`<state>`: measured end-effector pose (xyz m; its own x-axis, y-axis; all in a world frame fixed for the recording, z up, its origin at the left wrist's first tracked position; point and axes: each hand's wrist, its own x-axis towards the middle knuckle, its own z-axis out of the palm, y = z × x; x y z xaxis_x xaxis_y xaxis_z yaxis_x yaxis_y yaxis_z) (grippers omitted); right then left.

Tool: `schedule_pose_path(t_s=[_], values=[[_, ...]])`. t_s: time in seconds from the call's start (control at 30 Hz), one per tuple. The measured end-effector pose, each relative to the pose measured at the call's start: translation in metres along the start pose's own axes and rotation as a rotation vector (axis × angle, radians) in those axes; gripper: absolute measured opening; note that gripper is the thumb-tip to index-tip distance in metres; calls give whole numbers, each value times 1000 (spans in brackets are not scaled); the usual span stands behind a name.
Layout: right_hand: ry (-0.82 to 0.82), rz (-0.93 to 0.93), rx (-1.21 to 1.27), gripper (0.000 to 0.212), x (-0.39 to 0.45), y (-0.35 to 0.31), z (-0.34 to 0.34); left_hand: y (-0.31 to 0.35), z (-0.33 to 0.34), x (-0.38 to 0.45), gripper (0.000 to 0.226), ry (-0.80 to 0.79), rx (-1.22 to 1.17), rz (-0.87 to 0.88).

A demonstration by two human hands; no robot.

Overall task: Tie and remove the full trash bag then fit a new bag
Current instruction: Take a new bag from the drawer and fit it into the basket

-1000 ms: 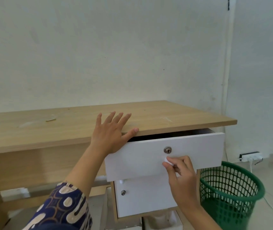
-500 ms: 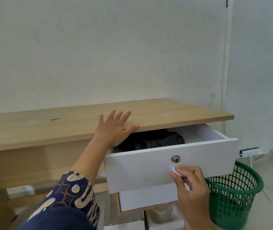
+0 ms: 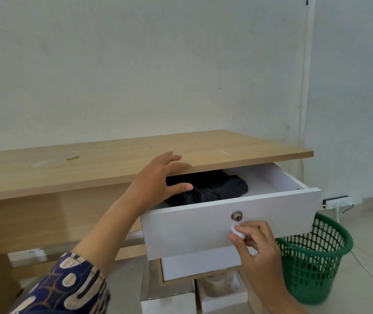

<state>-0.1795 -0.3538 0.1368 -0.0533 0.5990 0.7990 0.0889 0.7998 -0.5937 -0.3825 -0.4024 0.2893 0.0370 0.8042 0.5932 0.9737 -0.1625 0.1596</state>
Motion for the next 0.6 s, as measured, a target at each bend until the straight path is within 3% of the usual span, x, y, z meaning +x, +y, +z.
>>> schedule_pose_path(t_s=[0.2, 0.33, 0.47, 0.6], values=[[-41, -15, -80, 46, 12, -9, -10, 10, 6, -1, 44, 6, 89, 145], [-29, 39, -31, 28, 15, -11, -11, 20, 7, 5, 48, -304, 44, -40], [-33, 37, -46, 44, 15, -10, -10, 16, 16, 14, 56, -473, 233, -106], [-47, 56, -28, 51, 14, -9, -11, 13, 25, 18, 43, -583, 128, -158]])
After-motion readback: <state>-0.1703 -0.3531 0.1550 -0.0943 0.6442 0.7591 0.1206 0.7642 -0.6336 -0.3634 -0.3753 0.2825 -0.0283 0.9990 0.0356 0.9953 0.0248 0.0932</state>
